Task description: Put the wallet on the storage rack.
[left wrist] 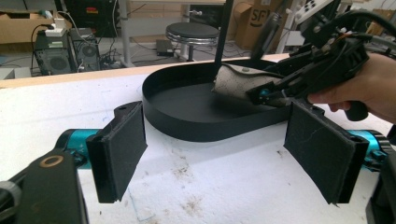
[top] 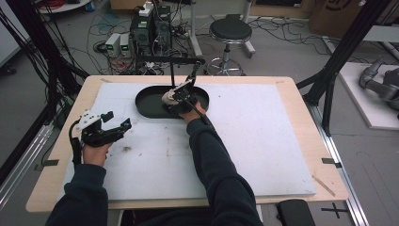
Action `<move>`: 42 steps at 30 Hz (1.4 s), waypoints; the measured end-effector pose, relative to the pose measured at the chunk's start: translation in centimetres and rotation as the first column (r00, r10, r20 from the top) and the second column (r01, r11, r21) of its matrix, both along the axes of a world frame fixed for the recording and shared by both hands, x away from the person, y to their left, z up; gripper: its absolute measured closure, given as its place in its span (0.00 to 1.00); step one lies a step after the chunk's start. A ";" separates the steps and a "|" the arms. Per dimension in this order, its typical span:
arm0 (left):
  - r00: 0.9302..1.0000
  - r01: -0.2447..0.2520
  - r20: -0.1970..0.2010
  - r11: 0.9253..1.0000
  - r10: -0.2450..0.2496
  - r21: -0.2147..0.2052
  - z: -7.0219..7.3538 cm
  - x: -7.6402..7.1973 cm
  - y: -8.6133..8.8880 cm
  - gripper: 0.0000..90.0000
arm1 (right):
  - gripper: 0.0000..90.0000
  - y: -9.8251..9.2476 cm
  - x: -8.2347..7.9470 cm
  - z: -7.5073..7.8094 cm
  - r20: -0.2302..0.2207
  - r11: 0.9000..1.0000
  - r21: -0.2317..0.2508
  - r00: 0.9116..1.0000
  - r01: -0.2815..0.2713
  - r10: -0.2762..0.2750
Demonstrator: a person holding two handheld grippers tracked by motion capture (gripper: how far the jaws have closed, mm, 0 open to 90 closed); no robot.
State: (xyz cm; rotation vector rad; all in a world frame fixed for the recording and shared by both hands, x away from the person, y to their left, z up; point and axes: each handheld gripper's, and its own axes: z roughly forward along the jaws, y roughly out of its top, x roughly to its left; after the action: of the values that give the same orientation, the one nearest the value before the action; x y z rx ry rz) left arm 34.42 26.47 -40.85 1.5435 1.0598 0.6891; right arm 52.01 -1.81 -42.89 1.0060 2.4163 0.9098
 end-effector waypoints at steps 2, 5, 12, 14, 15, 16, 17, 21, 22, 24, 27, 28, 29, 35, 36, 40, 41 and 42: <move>1.000 0.003 0.001 1.000 -0.003 0.003 0.0 0.0 0.0 0.23 | 0.44 -0.2 0.2 -0.3 0.002 1.000 -0.015 1.000 0.009 -0.008; 1.000 0.002 0.003 1.000 -0.002 0.002 0.0 -0.1 -0.1 0.23 | 0.40 -0.6 0.4 -0.5 -0.014 1.000 0.006 1.000 0.028 -0.028; 1.000 0.006 0.002 1.000 -0.006 0.005 0.0 0.0 -0.1 0.23 | 0.43 -2.1 -0.6 2.3 0.037 0.996 0.082 0.999 -0.020 0.017; 1.000 0.007 0.003 1.000 -0.007 0.003 0.0 -0.1 -0.1 0.23 | 0.43 -2.9 -1.0 3.0 0.047 0.993 0.110 0.999 -0.031 0.026; 1.000 0.007 0.004 1.000 -0.007 0.002 0.0 -0.1 -0.1 0.23 | 0.43 -3.5 -1.2 3.3 0.046 0.991 0.129 0.998 -0.038 0.033; 1.000 0.007 0.003 1.000 -0.007 0.002 0.0 -0.1 -0.1 0.23 | 0.43 -4.0 -1.4 3.6 0.044 0.989 0.140 0.998 -0.045 0.039; 1.000 0.008 0.002 1.000 -0.008 0.003 0.0 0.0 -0.1 0.23 | 0.43 -4.6 -1.7 3.9 0.043 0.988 0.148 0.998 -0.050 0.044; 1.000 0.013 -0.002 1.000 -0.013 0.003 -0.1 0.0 -0.2 0.23 | 0.34 -8.1 -2.6 5.1 0.024 0.980 0.184 0.997 -0.071 0.068; 1.000 0.015 -0.003 1.000 -0.015 0.004 -0.1 0.0 -0.2 0.23 | 0.32 -8.8 -2.7 5.4 0.008 0.980 0.186 0.998 -0.065 0.065; 1.000 0.014 -0.003 1.000 -0.014 0.004 -0.1 0.0 -0.2 0.23 | 0.26 -10.7 -3.4 6.0 0.015 0.983 0.175 0.999 -0.049 0.047; 1.000 0.013 -0.002 1.000 -0.013 0.001 0.0 0.0 -0.1 0.23 | 0.22 -13.5 -4.9 6.4 0.038 0.984 0.177 0.999 -0.032 0.025; 1.000 0.013 -0.001 1.000 -0.013 0.001 0.0 0.0 -0.2 0.23 | 0.22 -14.4 -5.4 6.5 0.032 0.986 0.163 0.999 -0.020 0.015; 1.000 0.012 -0.001 1.000 -0.012 -0.002 0.0 0.0 -0.2 0.23 | 0.22 -15.1 -5.9 6.5 0.054 0.986 0.165 0.998 -0.025 0.016; 1.000 0.005 -0.001 1.000 -0.005 0.004 0.0 0.0 -0.2 0.23 | 0.22 -21.3 -9.2 6.7 0.122 0.985 0.175 0.992 -0.001 -0.021; 1.000 0.004 -0.002 1.000 -0.004 0.005 0.0 0.0 -0.2 0.23 | 0.22 -21.9 -9.6 6.7 0.136 0.984 0.179 0.990 0.000 -0.025; 1.000 0.002 0.000 1.000 -0.002 0.005 0.0 0.0 -0.3 0.23 | 0.22 -24.9 -12.0 6.1 0.178 0.984 0.178 0.983 0.001 -0.034; 1.000 0.004 0.002 1.000 -0.004 0.007 0.0 0.0 -0.3 0.23 | 0.22 -25.5 -12.6 5.9 0.192 0.985 0.173 0.981 0.003 -0.037; 1.000 0.004 0.001 1.000 -0.004 0.006 0.1 0.0 -0.4 0.23 | 0.22 -26.1 -13.1 5.7 0.200 0.985 0.174 0.979 0.008 -0.043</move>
State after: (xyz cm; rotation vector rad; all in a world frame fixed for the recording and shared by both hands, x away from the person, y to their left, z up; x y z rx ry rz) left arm 34.45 26.06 -40.79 1.5502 1.0541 0.6909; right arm 38.89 -27.94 -37.21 0.9499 2.1801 1.1691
